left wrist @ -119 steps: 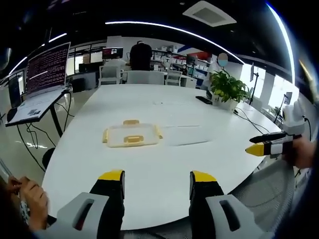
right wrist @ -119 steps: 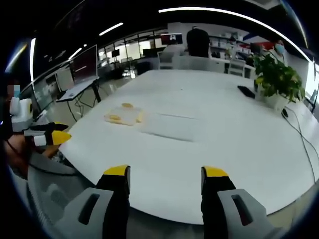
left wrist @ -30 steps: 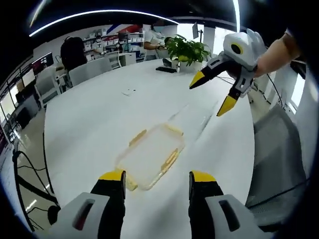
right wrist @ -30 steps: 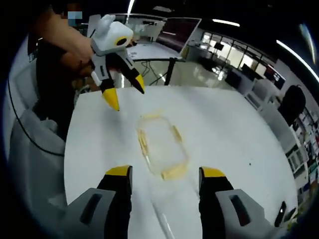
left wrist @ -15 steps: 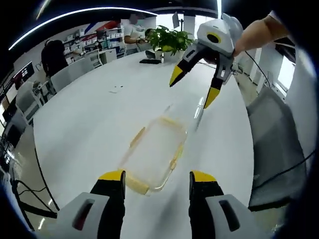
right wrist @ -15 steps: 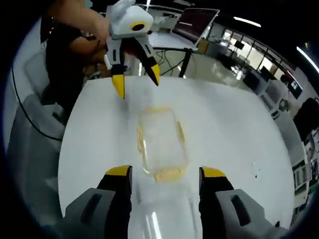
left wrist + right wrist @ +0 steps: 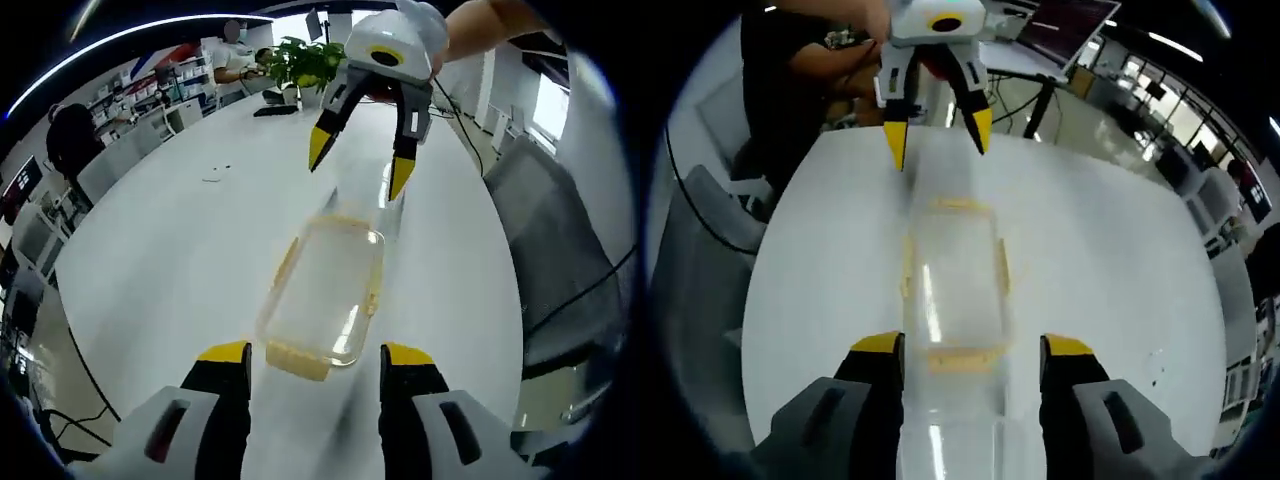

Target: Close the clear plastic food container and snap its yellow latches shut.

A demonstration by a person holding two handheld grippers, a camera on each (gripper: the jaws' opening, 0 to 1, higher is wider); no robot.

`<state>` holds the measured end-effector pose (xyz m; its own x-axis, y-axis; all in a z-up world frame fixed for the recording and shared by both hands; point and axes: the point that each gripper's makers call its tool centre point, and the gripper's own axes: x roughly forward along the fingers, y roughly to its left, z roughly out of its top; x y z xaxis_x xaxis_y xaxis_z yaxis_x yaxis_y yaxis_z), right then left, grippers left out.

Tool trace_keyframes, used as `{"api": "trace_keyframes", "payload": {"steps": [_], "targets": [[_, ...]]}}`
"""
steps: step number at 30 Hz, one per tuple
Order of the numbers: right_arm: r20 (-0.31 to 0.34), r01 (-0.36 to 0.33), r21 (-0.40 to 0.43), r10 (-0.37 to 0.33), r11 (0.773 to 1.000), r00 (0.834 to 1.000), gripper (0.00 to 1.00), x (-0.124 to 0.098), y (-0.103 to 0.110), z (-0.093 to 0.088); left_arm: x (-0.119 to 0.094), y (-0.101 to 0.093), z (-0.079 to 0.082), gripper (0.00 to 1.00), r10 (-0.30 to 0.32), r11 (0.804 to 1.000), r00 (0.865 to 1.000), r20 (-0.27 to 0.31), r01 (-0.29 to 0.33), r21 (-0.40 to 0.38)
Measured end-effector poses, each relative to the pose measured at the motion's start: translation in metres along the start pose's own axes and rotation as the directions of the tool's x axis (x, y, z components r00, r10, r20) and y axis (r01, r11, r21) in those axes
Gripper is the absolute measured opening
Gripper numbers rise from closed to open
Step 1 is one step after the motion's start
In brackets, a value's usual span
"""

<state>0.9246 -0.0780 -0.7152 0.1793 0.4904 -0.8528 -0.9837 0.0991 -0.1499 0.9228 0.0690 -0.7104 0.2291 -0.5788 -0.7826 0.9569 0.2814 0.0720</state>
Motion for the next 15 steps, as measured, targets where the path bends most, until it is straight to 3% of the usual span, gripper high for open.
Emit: {"api": "trace_keyframes", "payload": {"steps": [7,15], "targets": [[-0.054,-0.063,-0.011,0.062,0.998,0.997,0.51,0.015,0.007,-0.017,0.010,0.001,-0.012,0.46,-0.067,0.998,0.997,-0.027,0.067,0.021],[-0.087,-0.080,-0.007,0.079,0.997,0.993,0.52,0.026,0.002,-0.025,0.018,0.008,-0.021,0.46,-0.090,0.995,0.995,-0.044,0.091,0.034]]}}
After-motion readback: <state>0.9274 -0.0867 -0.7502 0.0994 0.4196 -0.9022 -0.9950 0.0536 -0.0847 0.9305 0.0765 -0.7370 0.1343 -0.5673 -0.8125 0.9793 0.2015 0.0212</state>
